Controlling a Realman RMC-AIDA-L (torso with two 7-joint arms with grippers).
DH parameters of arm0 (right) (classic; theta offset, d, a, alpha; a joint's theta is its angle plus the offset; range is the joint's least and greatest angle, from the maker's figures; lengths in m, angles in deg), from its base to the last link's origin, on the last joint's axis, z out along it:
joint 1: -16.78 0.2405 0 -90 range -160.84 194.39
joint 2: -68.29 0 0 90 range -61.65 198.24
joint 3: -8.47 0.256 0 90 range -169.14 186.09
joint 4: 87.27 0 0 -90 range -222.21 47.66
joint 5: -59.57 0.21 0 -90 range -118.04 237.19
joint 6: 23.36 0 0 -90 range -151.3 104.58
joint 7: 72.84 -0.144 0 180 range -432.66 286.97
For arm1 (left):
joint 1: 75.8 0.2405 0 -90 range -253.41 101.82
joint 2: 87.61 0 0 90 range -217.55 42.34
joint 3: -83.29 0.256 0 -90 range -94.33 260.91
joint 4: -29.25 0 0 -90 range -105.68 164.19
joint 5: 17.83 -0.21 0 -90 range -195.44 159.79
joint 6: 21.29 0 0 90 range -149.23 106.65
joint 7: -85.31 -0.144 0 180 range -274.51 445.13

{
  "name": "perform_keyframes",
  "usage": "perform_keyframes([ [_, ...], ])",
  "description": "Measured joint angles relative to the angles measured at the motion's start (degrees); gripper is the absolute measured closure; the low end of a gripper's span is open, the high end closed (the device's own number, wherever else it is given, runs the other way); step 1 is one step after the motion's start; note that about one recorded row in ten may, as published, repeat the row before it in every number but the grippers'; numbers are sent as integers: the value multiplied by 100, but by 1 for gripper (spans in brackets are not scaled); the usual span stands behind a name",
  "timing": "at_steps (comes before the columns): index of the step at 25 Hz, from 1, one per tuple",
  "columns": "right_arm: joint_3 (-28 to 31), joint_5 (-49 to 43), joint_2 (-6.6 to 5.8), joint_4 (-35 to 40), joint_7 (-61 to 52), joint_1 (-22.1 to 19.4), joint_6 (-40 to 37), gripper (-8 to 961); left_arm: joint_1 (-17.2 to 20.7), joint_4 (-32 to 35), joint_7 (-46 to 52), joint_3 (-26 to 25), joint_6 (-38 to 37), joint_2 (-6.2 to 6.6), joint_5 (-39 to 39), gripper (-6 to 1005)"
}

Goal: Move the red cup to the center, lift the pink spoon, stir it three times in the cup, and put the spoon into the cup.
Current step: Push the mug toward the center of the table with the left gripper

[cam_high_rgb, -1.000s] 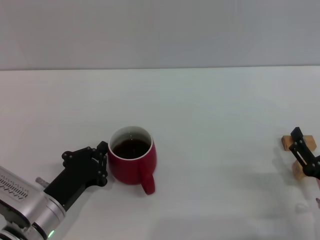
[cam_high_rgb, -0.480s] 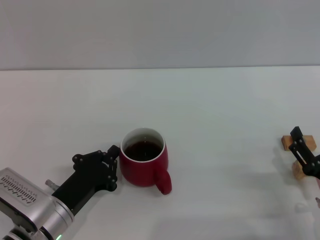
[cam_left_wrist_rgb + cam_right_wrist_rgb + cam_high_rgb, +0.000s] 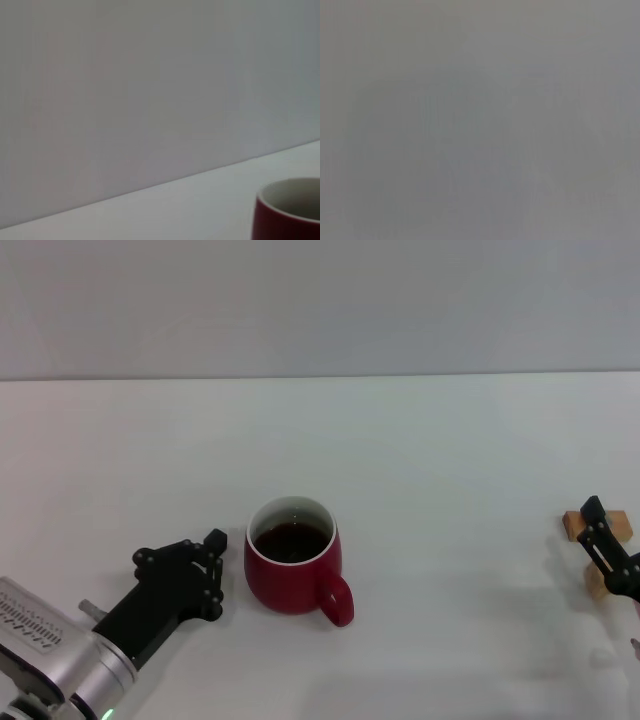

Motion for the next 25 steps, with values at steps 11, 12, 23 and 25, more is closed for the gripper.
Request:
perform_keyframes([
  [11,-17,0,-2,30,-4,-19,0,113,-99,38,32,-41,75,-9,-16,1001],
  [12,-17,0,-2,30,-4,-19,0,113,-99,38,32,-41,75,-9,-16,1001],
  [23,-65,0,-9,33,-10,14,24,112,-71,13,37,-13,70,-12,-32,1001],
  [25,-69,0,-8,32,-12,16,26,112,-70,-17,38,5,72,-13,-32,1001],
])
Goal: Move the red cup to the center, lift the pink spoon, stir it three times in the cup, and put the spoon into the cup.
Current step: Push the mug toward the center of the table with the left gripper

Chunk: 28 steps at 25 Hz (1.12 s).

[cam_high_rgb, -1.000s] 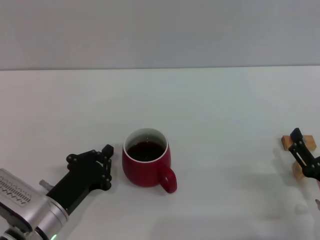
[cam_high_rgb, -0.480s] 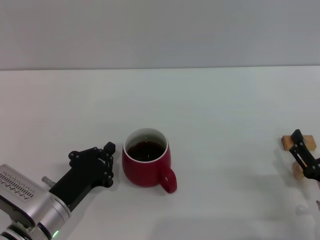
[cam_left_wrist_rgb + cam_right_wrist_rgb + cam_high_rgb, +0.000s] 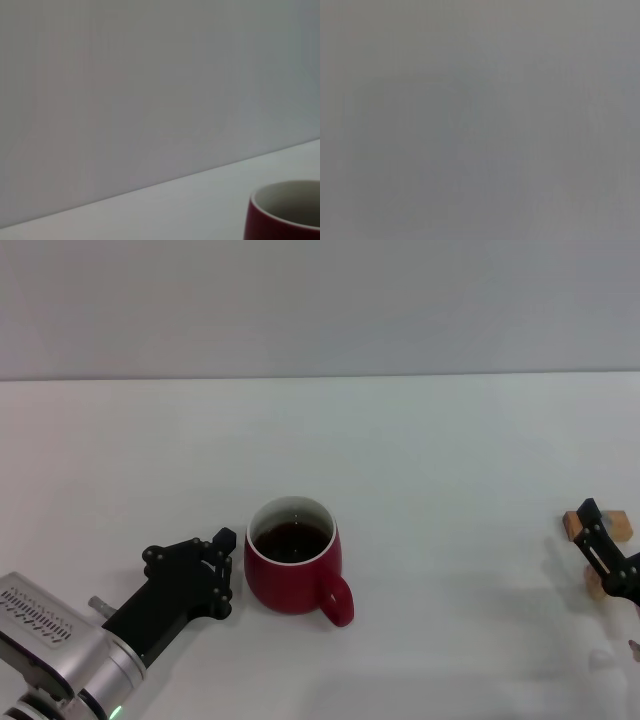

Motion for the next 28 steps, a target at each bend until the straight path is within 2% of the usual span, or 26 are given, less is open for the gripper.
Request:
perform_keyframes([
  [28,1,0,3,-15,5,24,-1,112,-38,-234,2,390,9,-8,-9,1001],
])
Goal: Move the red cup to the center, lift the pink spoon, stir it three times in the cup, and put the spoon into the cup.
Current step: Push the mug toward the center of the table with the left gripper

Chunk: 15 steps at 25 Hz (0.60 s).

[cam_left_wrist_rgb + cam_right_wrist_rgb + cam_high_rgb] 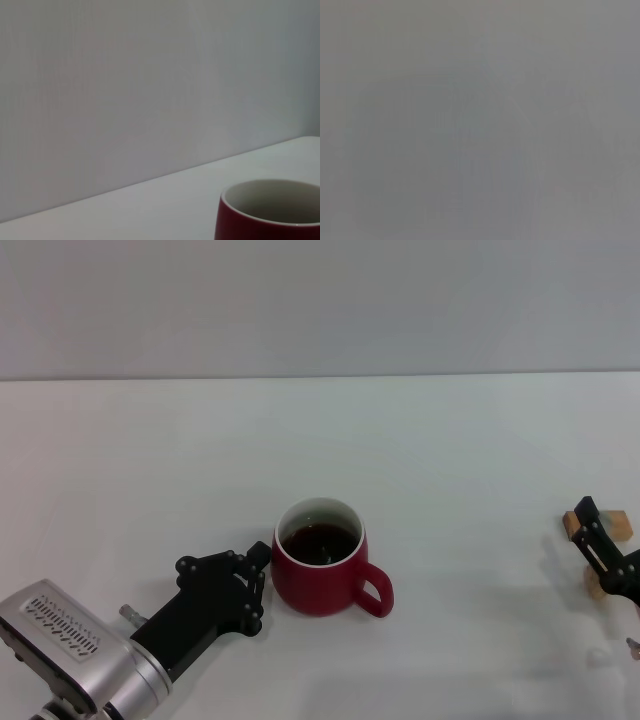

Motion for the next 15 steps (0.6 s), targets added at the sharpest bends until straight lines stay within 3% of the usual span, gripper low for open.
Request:
perform_keyframes([
  [15,-9,0,9,-15,28,-11,-30,112,-75,-78,-6,215,21,-2,2,1001],
])
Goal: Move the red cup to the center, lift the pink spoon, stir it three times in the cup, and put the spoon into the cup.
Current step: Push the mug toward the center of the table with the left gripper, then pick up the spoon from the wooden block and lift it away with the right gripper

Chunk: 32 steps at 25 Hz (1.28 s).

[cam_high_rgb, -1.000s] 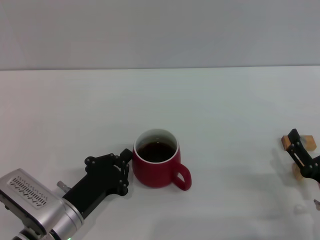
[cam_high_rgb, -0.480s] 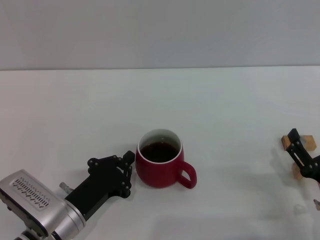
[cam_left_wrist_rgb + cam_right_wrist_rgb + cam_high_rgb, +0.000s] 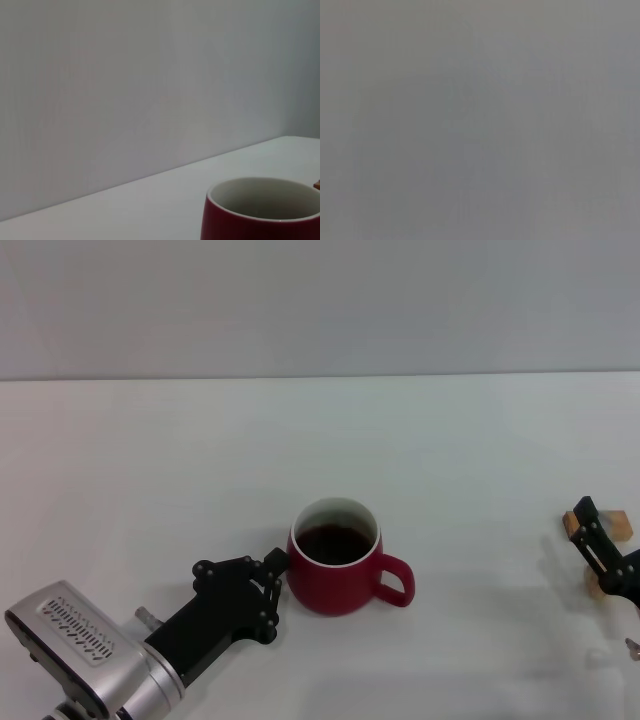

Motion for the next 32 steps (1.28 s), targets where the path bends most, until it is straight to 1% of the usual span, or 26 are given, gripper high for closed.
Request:
perform_keyframes([
  [4,0,0,0,-4,1,-19,-3,112,58,0,-90,-76,-11,6,17,1001],
  [6,-8,0,-4,-9,2,-30,-4,112,154,22,-125,-233,-99,22,32,1001],
  [7,-22,0,-6,-10,3,-33,-8,112,214,47,-131,-328,-148,34,34,1001],
  [8,-63,0,-7,-14,4,-36,-52,112,340,106,-192,-579,-248,43,35,1001],
  [9,-63,0,-7,-14,4,-36,-52,112,340,106,-192,-579,-248,43,35,1001],
  [10,-104,0,-8,-14,6,-38,-146,112,411,138,-254,-730,-274,45,37,1001],
  [12,-133,0,-9,-15,8,-42,-235,112,562,169,-388,-1067,-340,44,37,1001],
  [13,-186,0,-9,-23,13,-56,-374,112,695,181,-441,-1327,-469,45,40,1001],
  [14,-198,0,-11,-40,13,-64,-435,112,695,181,-441,-1327,-469,45,40,1001],
  [18,-221,0,-24,-145,16,-89,-643,112,911,210,-431,-1668,-858,58,43,1001],
  [22,-221,0,-27,-144,24,-100,-650,112,934,284,-413,-1723,-884,56,39,1001],
  [26,-265,0,0,-211,158,-268,-652,112,921,351,-426,-1703,-826,51,28,1001],
  [32,-400,0,14,-810,902,-657,-690,112,913,523,-380,-1690,-765,48,10,1001],
])
